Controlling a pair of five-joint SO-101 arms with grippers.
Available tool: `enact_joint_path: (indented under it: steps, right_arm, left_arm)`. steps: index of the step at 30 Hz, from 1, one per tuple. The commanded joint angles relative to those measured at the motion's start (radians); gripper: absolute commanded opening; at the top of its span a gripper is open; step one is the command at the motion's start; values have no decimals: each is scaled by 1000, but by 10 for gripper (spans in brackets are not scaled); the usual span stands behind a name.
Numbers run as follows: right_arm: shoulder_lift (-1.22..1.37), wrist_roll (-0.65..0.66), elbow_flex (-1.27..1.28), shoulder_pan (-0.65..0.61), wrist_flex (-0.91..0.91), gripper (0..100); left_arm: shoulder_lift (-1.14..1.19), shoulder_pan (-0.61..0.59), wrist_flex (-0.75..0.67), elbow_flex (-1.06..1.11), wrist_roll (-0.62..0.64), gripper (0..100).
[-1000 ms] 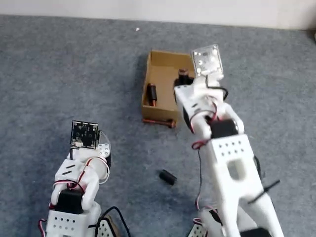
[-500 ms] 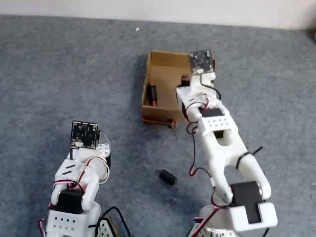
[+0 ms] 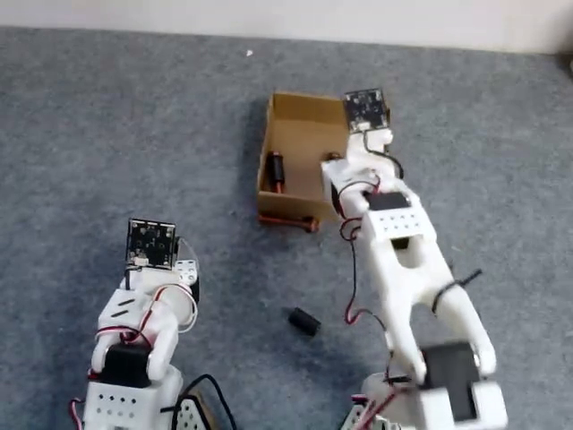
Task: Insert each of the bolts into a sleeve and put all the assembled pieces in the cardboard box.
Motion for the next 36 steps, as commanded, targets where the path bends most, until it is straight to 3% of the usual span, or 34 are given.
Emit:
enact_joint_path:
  steps: [1,8,13,20,25,31,36]
  right_arm:
    - [-196,-3,19,7,96,195]
    - [-423,0,163,5,317,195]
    - [-509,110,248,-33,503,195]
    - [-602,104,303,-154,753,195]
    - [-636,32,303,-289,854,195]
    - [-602,35,417,-503,780,195]
    - [-522,38,499,-542,630,195]
  left_arm:
    - [-12,-59,-43,21,-14,7]
    - [-10,-128,-83,21,-14,7]
    - [-10,-128,-86,21,-14,7]
    - [-10,-133,-86,21,-14,7]
    - [-10,-177,-110,21,-14,7]
    - [-10,-180,-112,21,-12,7]
    - [-8,-176,-112,21,-12,7]
